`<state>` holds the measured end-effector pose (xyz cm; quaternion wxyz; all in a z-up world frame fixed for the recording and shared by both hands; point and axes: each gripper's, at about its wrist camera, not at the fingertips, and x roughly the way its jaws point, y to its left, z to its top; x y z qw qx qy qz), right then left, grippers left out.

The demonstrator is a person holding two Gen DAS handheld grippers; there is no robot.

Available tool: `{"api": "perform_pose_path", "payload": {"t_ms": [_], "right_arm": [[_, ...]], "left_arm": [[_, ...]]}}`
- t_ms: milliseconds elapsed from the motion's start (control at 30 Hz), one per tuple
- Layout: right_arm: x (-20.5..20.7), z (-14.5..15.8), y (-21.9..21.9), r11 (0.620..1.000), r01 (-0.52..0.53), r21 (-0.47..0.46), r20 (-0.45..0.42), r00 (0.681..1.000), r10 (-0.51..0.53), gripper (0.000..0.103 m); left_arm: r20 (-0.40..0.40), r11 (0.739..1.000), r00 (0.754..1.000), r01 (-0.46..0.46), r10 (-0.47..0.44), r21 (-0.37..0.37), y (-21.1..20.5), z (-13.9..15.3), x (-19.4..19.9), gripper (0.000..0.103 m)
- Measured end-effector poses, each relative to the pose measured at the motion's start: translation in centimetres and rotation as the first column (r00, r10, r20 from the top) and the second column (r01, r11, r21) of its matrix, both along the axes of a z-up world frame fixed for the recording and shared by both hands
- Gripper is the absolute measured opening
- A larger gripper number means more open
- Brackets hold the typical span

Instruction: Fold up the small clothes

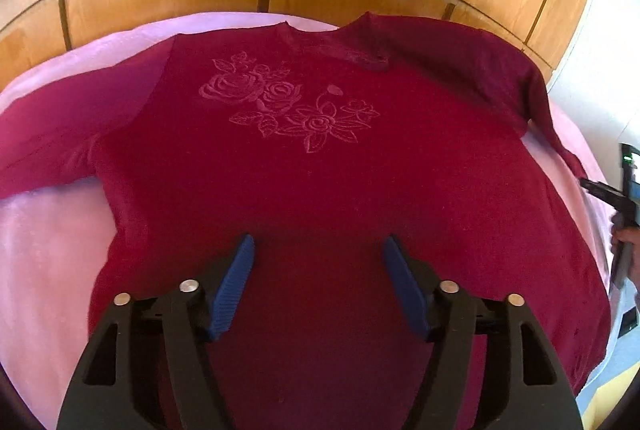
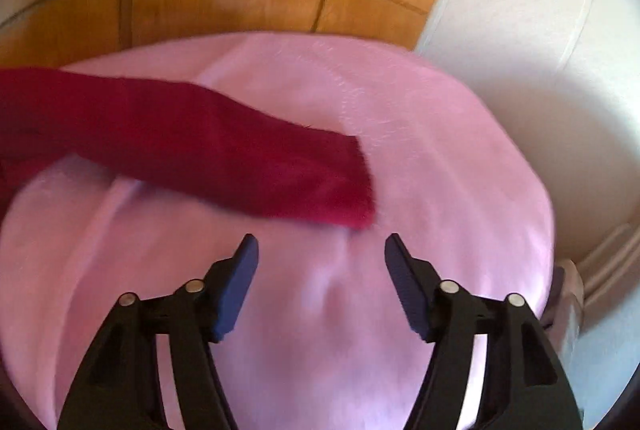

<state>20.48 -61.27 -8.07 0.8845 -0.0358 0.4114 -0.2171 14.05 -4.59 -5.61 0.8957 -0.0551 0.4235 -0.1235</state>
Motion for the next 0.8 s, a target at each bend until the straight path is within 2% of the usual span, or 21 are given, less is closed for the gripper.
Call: {"api": "perform_pose_path", "payload": {"t_ms": [100, 133, 167, 200, 233, 333, 367, 500, 633, 733, 800], "right_arm": [[1.8, -1.0, -0.6, 0.999, -0.022, -0.032, -0.022, 1.0, 0.021, 0.061], [2.2, -0.7, -0.4, 0.998, -0.048, -0.033, -0.029, 0.998, 0.047, 0.038], [2.2, -0.4, -0.1, 0.997, -0.055, -0.06, -0.042, 0.998, 0.052, 0.004], [2.0, 0.3, 0.1, 0.994, -0.053, -0.097, -0.044, 0.998, 0.049, 0.004], [1.7, 1.2, 0.1, 0.994, -0.06, -0.087, -0.02, 0.998, 0.058, 0.004], [-0.9, 6.1, 0.0, 0.997, -0.058, -0.052, 0.101, 0.993, 0.063, 0.004], [-2.2, 8.7, -0.4, 0.998, -0.059, -0.027, 0.159, 0.985, 0.062, 0.004], [-4.2, 14.2, -1.5, 0.998, -0.046, -0.041, 0.26, 0.964, 0.056, 0.004], [-2.3, 16.3, -4.6, 0.999, 0.016, 0.034, 0.249, 0.968, -0.024, 0.004], [0.7, 16.2, -7.2, 0.994, 0.083, 0.07, 0.223, 0.97, -0.097, 0.0], [4.2, 15.3, -9.7, 0.984, 0.167, 0.065, 0.167, 0.97, -0.176, 0.0]], "left_arm": [[0.0, 1.0, 1.0, 0.008, -0.008, -0.004, -0.4, -0.2, 0.1, 0.073], [0.001, 1.0, 1.0, 0.008, -0.008, -0.003, -0.4, -0.2, 0.1, 0.074], [0.002, 1.0, 1.0, 0.008, -0.008, -0.004, -0.4, -0.2, 0.1, 0.074], [0.003, 1.0, 1.0, 0.008, -0.008, -0.005, -0.4, -0.2, 0.1, 0.074], [0.002, 1.0, 1.0, 0.009, -0.009, -0.007, -0.3, -0.3, 0.1, 0.074], [0.003, 1.0, 1.0, 0.011, -0.011, -0.009, -0.4, -0.3, 0.2, 0.075], [0.003, 1.0, 1.0, 0.011, -0.011, -0.01, -0.4, -0.3, 0.2, 0.075], [0.003, 1.0, 1.0, 0.015, -0.015, -0.02, -0.3, -0.3, 0.2, 0.076], [0.002, 1.0, 1.0, 0.015, -0.015, -0.02, -0.3, -0.3, 0.2, 0.077], [0.001, 1.0, 1.0, 0.017, -0.017, -0.016, -0.4, -0.3, 0.2, 0.078], [0.0, 1.0, 1.0, 0.02, -0.02, -0.009, -0.5, -0.2, 0.2, 0.078]]}}
